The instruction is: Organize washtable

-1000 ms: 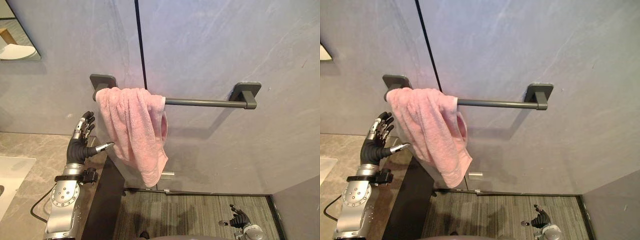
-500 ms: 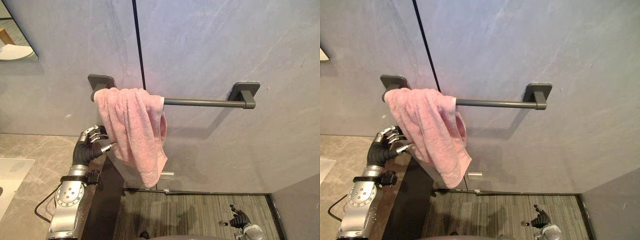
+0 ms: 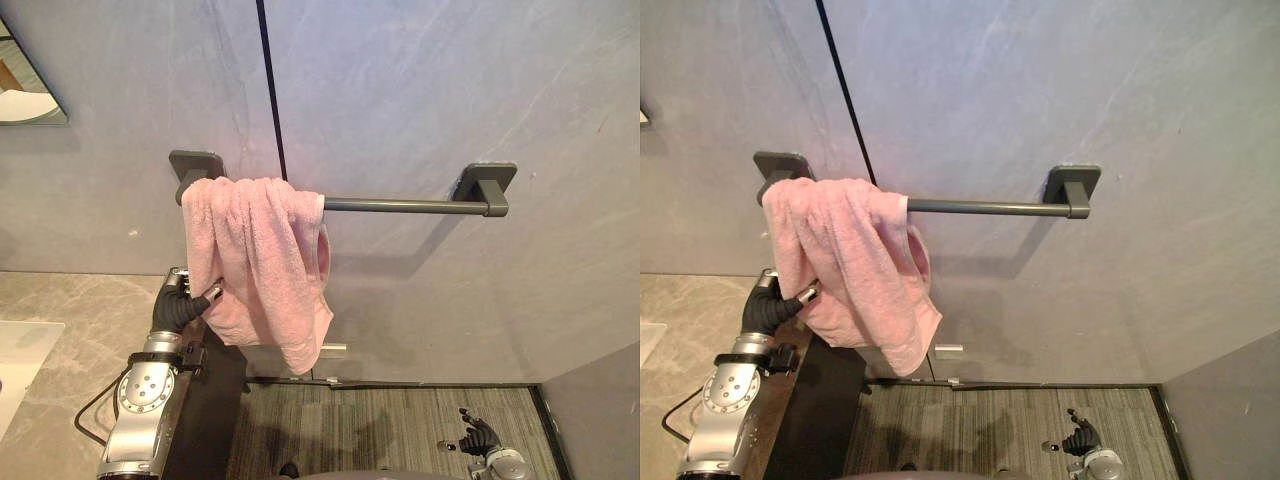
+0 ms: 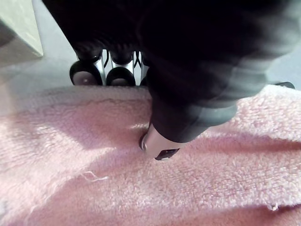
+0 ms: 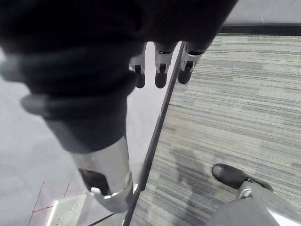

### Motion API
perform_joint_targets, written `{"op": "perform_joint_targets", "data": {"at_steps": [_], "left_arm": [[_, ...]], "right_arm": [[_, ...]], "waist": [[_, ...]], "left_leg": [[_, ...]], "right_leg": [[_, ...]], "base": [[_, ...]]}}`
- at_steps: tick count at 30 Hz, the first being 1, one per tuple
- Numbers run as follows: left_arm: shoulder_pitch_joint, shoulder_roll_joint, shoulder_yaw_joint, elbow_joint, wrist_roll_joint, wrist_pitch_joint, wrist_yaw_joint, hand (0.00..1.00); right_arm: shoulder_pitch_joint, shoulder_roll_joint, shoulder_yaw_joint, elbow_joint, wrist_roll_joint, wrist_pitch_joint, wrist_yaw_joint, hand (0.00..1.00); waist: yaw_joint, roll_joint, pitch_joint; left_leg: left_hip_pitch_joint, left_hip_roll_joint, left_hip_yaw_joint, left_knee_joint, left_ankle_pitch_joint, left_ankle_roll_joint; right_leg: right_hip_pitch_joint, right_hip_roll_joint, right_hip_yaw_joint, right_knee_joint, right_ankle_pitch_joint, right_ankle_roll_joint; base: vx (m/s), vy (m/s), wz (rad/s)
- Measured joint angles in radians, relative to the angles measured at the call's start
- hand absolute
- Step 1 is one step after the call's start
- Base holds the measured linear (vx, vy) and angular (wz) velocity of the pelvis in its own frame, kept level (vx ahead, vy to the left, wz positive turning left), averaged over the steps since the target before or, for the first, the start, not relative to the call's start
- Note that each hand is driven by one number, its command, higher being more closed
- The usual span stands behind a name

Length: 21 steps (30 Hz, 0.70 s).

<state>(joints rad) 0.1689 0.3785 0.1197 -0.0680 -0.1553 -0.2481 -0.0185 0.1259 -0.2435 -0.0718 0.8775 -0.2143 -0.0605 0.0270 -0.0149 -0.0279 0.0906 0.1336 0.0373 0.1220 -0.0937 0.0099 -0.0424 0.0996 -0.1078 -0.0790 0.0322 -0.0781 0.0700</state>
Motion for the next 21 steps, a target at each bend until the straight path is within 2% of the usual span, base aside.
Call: {"op": "perform_joint_targets", "data": {"at_steps": [3, 7, 14, 18, 21], "left_arm": [[0.0, 0.0, 0.0, 0.0, 0.0, 0.0, 0.0, 1.0], [0.001, -0.004, 0.001, -0.006, 0.0, -0.001, 0.001, 1.0], [0.006, -0.014, 0.003, -0.077, 0.0, -0.004, 0.005, 1.0], [0.007, -0.014, 0.002, -0.113, 0.0, -0.018, 0.006, 1.0], [0.007, -0.012, 0.001, -0.123, -0.002, -0.026, 0.006, 1.0]], "right_arm": [[0.006, 0.0, 0.001, -0.056, 0.008, 0.0, 0.0, 0.0], [0.038, -0.007, 0.014, -0.303, 0.016, -0.012, 0.002, 0.0], [0.081, -0.054, 0.073, -0.672, 0.067, -0.073, 0.053, 0.0], [0.1, -0.118, 0.127, -0.838, 0.14, -0.094, 0.096, 0.0], [0.097, -0.197, 0.195, -0.935, 0.223, -0.115, 0.141, 0.0]], "waist": [[0.0, 0.003, 0.001], [0.0, 0.008, -0.001], [0.001, 0.001, 0.001], [0.005, -0.004, 0.005], [0.009, -0.008, 0.009]], "left_leg": [[-0.001, 0.0, 0.004, 0.0, -0.001, 0.0], [-0.017, 0.001, 0.022, 0.0, -0.001, 0.001], [-0.015, 0.0, 0.024, 0.002, -0.004, 0.005], [-0.014, 0.0, 0.032, 0.018, -0.016, 0.006], [-0.014, 0.0, 0.041, 0.036, -0.028, 0.006]], "right_leg": [[-0.003, 0.0, 0.004, 0.0, 0.001, 0.001], [-0.031, 0.0, 0.026, 0.005, 0.006, 0.003], [-0.034, 0.0, 0.03, 0.011, 0.005, 0.004], [-0.035, -0.001, 0.039, 0.021, 0.001, 0.006], [-0.038, -0.002, 0.051, 0.035, -0.005, 0.008]], "base": [[-0.01, -0.003, -0.04], [-0.02, -0.009, -0.13], [-0.01, -0.004, -0.01], [-0.03, -0.014, -0.06], [-0.04, -0.012, -0.1]]}}
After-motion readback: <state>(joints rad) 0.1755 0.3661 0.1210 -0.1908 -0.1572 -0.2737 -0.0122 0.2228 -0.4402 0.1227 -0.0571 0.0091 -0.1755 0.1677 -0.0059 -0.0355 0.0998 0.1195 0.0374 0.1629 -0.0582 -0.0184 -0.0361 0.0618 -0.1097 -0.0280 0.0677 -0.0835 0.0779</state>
